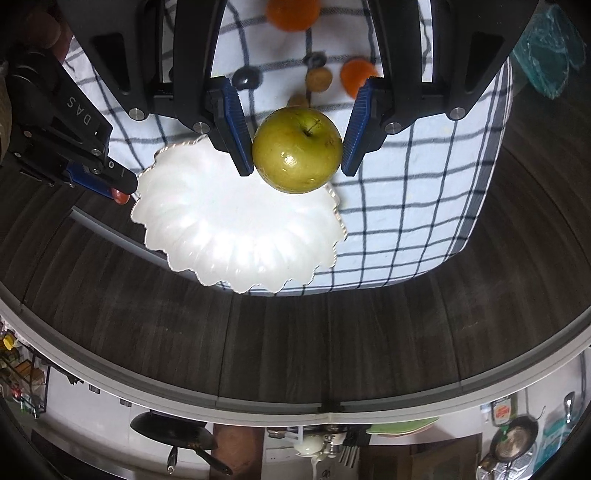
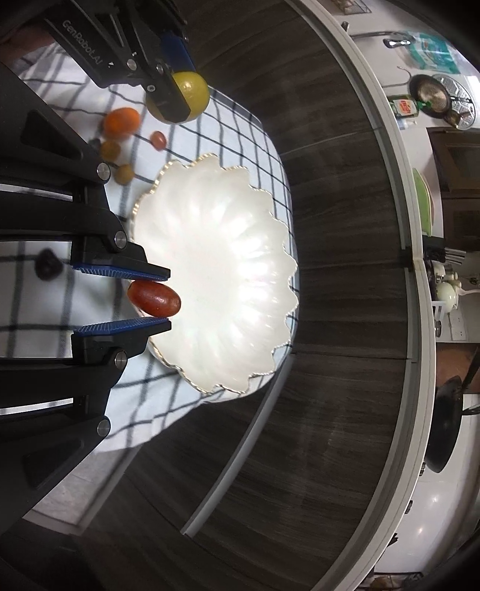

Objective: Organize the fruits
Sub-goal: 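Carry the pear over the bowl and release it while the right tool drops the date in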

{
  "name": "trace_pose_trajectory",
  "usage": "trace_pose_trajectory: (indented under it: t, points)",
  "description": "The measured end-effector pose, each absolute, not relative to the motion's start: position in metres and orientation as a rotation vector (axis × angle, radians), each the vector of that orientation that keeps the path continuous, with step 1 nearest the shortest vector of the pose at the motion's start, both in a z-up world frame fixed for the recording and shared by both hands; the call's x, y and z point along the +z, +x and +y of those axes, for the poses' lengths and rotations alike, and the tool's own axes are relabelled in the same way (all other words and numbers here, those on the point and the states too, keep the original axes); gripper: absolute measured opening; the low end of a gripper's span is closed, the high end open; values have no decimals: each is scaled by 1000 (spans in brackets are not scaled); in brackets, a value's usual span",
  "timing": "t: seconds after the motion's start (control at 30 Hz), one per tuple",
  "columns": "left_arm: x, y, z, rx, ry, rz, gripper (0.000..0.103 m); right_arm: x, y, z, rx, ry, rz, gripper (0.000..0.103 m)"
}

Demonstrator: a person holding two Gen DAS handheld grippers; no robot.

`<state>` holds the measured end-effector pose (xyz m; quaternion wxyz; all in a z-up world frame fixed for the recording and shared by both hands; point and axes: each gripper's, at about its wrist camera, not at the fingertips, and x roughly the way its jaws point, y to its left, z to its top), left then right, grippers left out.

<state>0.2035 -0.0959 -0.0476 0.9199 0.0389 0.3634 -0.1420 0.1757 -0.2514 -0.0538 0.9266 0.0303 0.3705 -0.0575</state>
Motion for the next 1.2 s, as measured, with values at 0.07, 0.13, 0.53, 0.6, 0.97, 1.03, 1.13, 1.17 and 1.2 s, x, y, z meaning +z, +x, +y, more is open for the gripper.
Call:
trace_pose_trajectory:
  t: [0.07, 0.13, 0.53, 0.6, 0.97, 1.03, 1.13, 1.17, 1.2]
  points:
    - [-47, 209, -100, -300, 82, 748, 48, -54, 181, -257, -125, 69, 765, 21]
    - [-47, 215, -105, -307, 87, 749, 48, -55, 188, -264, -126, 82, 779, 21]
    - [-60, 251, -119, -321, 94, 797, 48, -62, 216, -283, -172, 105, 793, 21]
    - [-63, 255, -120, -320, 94, 806, 48, -62, 219, -284, -174, 105, 792, 21]
    - [-80, 264, -131, -330, 122, 866, 48, -75, 227, -289, -182, 130, 843, 22]
    - [-83, 264, -133, -321, 138, 871, 48, -76, 227, -291, -184, 136, 849, 22]
    - [-89, 266, -133, -325, 146, 892, 52, -76, 226, -295, -198, 146, 851, 30]
    - [-89, 265, -133, -314, 150, 888, 65, -76, 226, -296, -200, 151, 852, 41]
    - [-87, 264, -132, -308, 150, 872, 78, -76, 226, -297, -203, 156, 852, 46]
